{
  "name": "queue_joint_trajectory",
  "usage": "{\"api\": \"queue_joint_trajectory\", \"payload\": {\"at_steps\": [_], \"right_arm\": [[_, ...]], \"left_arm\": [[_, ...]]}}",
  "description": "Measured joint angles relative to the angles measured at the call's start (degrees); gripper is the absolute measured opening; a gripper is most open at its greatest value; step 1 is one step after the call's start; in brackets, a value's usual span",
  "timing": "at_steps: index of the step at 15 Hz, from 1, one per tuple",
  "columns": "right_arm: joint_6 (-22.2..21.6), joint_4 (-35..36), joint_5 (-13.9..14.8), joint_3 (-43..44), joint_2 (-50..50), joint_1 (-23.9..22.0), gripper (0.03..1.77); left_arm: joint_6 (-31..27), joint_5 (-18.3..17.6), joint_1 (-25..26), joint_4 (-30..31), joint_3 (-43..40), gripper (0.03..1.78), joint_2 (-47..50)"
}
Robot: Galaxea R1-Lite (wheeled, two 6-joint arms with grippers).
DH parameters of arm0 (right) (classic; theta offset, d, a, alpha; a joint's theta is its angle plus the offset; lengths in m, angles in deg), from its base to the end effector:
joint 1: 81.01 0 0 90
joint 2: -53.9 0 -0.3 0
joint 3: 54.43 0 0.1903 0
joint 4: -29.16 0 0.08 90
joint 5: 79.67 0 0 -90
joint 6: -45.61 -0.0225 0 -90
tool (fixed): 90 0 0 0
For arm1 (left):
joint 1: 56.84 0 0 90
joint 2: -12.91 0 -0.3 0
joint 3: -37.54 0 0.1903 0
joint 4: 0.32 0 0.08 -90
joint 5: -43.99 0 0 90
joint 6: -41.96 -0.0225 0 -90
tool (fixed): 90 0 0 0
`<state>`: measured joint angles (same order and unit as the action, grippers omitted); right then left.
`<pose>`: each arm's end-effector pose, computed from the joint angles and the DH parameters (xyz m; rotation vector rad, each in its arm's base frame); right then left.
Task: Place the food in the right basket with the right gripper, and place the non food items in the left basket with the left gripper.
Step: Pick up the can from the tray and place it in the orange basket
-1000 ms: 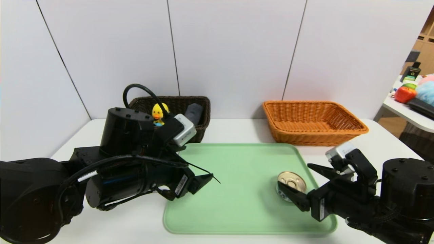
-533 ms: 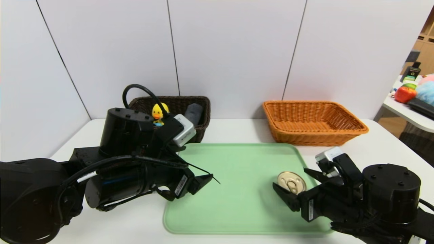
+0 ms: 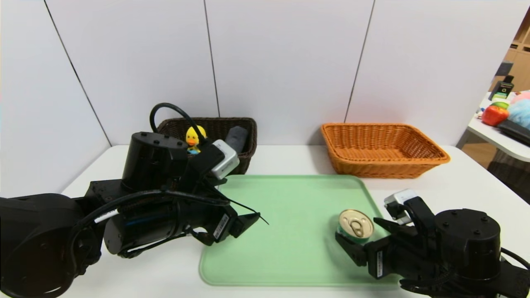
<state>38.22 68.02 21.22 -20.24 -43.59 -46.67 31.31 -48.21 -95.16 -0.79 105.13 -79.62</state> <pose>0.1820 0.1192 0.0852 -0.0396 0.4212 0.3762 0.2179 -0.1733 0.1755 0.3157 0.3653 -0.7350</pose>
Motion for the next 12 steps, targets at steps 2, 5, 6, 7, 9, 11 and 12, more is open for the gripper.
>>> {"api": "queue_joint_trajectory", "payload": {"at_steps": [2, 5, 6, 7, 9, 11, 12], "right_arm": [[0.0, 2.2, 0.0, -0.1, -1.1, 0.0, 1.71], [0.0, 7.5, 0.0, -1.3, -3.9, 0.0, 1.71], [0.1, 9.7, 0.1, -1.7, -5.0, 0.0, 1.71], [0.1, 11.7, 0.1, -2.2, -6.0, 0.0, 1.71], [0.1, 14.0, 0.0, -3.1, -7.6, 0.0, 1.71], [0.1, 14.1, -0.1, -3.4, -8.4, 0.0, 1.71], [0.1, 14.1, -0.2, -3.4, -8.6, 0.0, 1.71]], "left_arm": [[0.0, 0.0, 0.0, 0.0, 0.0, 1.69, 0.0], [0.0, 0.0, 0.1, 0.0, -0.2, 1.69, 0.0], [0.0, 0.0, 0.1, 0.0, -0.3, 1.69, 0.0], [0.1, 0.0, 0.1, 0.2, -0.4, 1.69, 0.0], [0.2, 0.0, 0.1, 1.0, -0.6, 1.69, -0.1], [0.9, 0.0, 0.1, 1.2, -0.7, 1.69, -0.1], [1.1, 0.0, 0.1, 1.2, -0.8, 1.69, -0.2]]}}
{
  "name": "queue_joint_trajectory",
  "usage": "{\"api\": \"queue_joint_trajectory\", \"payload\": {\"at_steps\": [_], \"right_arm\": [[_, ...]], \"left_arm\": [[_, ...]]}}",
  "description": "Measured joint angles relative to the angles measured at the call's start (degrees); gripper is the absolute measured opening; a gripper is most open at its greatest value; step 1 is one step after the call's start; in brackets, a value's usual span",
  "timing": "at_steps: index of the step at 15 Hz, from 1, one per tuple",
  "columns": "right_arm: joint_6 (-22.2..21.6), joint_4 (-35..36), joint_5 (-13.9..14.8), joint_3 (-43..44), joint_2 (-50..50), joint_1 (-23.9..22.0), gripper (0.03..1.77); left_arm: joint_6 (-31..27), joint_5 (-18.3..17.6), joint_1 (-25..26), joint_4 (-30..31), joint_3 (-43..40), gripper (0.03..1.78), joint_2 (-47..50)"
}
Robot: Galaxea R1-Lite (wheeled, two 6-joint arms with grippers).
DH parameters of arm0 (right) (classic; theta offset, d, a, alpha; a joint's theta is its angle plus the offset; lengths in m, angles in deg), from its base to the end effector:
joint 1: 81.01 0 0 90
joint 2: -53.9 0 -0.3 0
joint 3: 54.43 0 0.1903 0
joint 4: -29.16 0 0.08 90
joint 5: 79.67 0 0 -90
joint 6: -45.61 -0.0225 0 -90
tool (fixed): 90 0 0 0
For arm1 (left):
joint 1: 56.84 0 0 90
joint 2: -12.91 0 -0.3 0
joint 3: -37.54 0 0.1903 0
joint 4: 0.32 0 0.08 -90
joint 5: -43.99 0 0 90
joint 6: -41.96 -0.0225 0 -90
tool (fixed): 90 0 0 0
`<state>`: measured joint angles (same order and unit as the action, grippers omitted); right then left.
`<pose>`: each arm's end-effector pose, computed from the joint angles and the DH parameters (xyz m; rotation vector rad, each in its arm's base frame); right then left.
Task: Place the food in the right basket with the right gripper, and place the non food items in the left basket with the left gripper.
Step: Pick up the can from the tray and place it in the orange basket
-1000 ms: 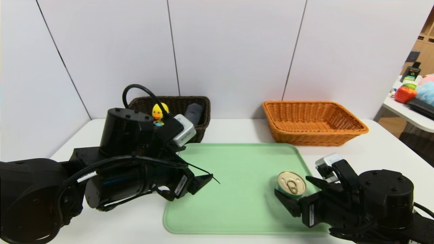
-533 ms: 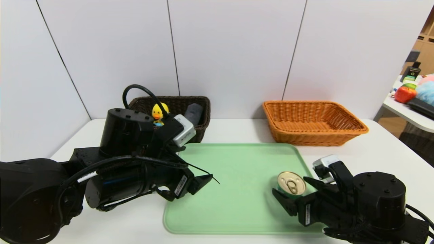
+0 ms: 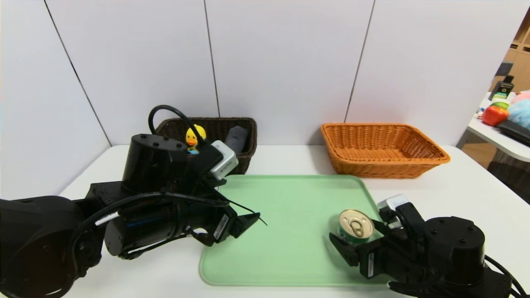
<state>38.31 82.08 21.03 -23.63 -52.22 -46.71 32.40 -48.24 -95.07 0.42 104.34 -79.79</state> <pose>0.1890 0.1239 0.0652 -0.0264 0.3885 0.3823 0.2179 -0.1728 0.1730 0.2960 0.3681 -0.7299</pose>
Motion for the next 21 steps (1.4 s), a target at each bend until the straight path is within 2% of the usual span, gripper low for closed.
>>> {"api": "queue_joint_trajectory", "payload": {"at_steps": [9, 15, 16, 18, 19, 21], "right_arm": [[-1.9, 0.4, 0.3, 0.6, -1.5, -0.6, 1.71], [-2.0, 3.8, 0.2, 0.3, -2.8, -1.0, 1.70], [-2.0, 3.8, 0.2, 0.3, -2.9, -1.0, 1.47], [-2.0, 3.9, 0.3, 0.2, -3.1, -1.0, 1.16], [-2.0, 3.8, 0.2, 0.1, -3.1, -1.0, 1.06], [-2.0, 3.9, 0.2, 0.0, -3.1, -1.0, 1.00]], "left_arm": [[0.1, 0.0, 0.0, 0.0, 0.0, 1.69, 0.0], [0.1, 0.0, 0.0, 0.0, 0.0, 1.69, 0.0], [0.1, 0.0, 0.0, 0.0, 0.0, 1.69, 0.0], [0.1, 0.0, 0.0, 0.0, 0.0, 1.69, 0.0], [0.1, 0.0, 0.0, 0.0, 0.0, 1.69, 0.0], [0.1, -0.1, 0.0, 0.0, 0.0, 1.69, 0.0]]}}
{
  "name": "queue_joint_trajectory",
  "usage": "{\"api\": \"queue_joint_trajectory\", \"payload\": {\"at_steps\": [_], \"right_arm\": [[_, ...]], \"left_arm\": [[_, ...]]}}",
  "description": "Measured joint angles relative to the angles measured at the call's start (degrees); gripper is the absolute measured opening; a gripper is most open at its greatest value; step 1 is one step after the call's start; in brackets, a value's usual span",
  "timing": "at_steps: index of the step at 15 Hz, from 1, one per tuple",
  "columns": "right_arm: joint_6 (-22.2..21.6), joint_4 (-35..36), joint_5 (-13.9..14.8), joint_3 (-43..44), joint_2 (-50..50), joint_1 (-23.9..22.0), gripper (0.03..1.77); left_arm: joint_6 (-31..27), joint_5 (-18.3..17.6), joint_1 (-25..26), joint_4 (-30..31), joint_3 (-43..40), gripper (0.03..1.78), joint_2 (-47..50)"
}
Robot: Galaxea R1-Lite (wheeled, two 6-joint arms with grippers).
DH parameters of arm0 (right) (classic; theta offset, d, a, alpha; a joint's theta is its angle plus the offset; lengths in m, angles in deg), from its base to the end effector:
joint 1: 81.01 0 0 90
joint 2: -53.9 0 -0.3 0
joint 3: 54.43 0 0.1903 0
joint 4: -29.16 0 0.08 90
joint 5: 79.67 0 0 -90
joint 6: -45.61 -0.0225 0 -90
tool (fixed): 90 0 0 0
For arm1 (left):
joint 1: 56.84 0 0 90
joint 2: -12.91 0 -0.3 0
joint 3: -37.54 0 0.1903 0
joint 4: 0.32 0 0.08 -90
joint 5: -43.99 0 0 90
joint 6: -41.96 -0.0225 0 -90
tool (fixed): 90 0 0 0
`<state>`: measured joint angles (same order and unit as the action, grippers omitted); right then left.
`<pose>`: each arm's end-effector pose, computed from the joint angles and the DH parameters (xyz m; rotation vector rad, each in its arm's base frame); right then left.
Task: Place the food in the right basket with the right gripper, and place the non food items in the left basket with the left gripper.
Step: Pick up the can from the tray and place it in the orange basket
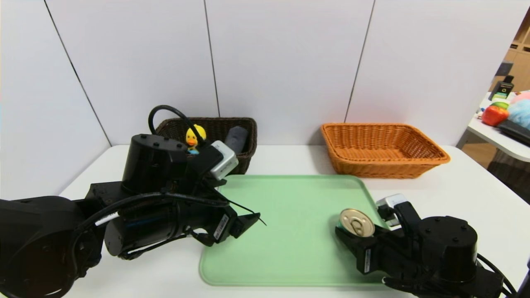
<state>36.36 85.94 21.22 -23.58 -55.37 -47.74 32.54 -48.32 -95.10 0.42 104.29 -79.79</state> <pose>0.1964 0.1238 0.0591 0.0149 0.3818 0.3560 0.2177 -0.1728 0.1727 0.2938 0.3698 -0.7313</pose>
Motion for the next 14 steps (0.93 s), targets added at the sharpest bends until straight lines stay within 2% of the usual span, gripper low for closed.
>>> {"api": "queue_joint_trajectory", "payload": {"at_steps": [4, 8, 11, 14], "right_arm": [[0.0, 0.1, -0.1, 0.0, 0.2, 0.0, 0.99], [0.4, 4.3, 0.2, 0.1, 1.0, -0.5, 0.98], [0.6, 4.6, 0.2, 0.6, 2.5, -1.2, 0.98], [3.0, 3.0, 0.1, 3.7, 4.6, -3.3, 0.98]], "left_arm": [[0.0, 0.0, 0.0, 0.0, -0.1, 1.69, 0.0], [-0.1, 0.0, 0.0, 0.0, 0.0, 1.69, 0.1], [-0.2, 0.0, -0.1, -0.1, 0.0, 1.69, 0.5], [-0.3, 0.0, 0.0, -0.1, 0.0, 1.69, 0.8]]}}
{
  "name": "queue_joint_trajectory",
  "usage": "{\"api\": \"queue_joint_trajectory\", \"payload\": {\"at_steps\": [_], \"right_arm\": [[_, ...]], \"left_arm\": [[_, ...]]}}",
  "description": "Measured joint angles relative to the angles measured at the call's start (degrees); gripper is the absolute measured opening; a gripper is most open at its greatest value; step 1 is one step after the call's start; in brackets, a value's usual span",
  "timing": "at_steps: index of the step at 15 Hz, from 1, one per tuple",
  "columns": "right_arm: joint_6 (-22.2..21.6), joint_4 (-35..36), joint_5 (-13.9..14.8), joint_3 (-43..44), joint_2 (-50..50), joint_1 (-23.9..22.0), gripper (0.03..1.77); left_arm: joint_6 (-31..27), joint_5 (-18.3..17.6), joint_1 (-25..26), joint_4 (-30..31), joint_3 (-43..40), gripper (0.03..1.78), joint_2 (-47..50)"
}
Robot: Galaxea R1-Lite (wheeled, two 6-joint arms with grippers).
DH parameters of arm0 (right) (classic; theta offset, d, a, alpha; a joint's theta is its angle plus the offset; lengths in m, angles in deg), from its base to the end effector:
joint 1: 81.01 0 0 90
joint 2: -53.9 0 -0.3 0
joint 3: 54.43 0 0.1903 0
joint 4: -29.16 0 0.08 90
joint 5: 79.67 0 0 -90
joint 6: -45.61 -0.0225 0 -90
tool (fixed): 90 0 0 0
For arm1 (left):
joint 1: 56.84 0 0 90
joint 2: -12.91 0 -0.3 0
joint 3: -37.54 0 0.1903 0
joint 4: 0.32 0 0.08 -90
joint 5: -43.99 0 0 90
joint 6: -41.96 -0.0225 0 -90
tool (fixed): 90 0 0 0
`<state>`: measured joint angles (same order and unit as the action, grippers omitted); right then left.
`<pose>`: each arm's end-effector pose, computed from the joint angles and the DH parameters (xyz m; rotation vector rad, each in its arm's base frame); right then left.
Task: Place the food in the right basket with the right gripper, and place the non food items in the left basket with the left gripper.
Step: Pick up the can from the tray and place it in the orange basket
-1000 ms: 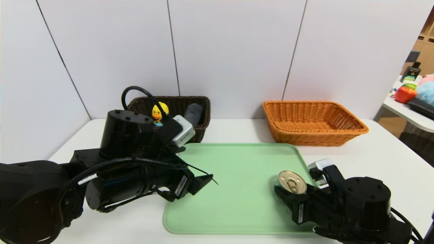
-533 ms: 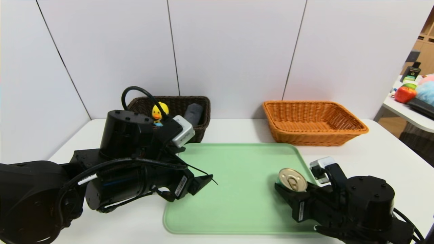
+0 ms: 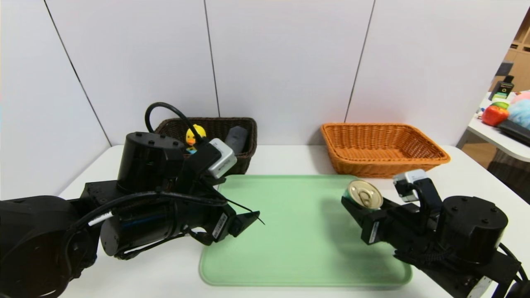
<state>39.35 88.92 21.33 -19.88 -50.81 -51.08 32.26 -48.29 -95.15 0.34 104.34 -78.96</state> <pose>0.2112 0.1166 0.0927 0.0442 0.1886 0.3196 0.2156 -0.1715 0.1769 0.2944 0.3543 -0.7322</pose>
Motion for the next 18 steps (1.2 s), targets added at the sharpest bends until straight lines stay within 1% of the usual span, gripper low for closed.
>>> {"api": "queue_joint_trajectory", "payload": {"at_steps": [1, 3, 11, 15, 18], "right_arm": [[1.5, -1.2, -0.1, 1.6, 1.0, -1.1, 0.98], [2.7, -5.1, -0.5, 5.7, 2.8, -3.1, 0.98], [3.9, -28.6, -0.8, 28.4, 8.2, -8.7, 0.98], [4.0, -36.4, -1.1, 39.2, 5.3, -13.7, 0.98], [4.0, -38.6, -1.3, 45.2, 0.4, -17.3, 0.98]], "left_arm": [[0.0, 0.0, 0.0, 0.0, 0.0, 1.69, 0.1], [0.0, 0.0, 0.0, 0.0, 0.1, 1.69, 0.4], [0.1, 0.0, 0.0, 0.0, 0.1, 1.69, 1.0], [0.6, 0.0, 0.0, 0.0, 0.2, 1.69, 1.0], [0.6, 0.0, 0.0, 0.0, 0.3, 1.69, 1.0]]}}
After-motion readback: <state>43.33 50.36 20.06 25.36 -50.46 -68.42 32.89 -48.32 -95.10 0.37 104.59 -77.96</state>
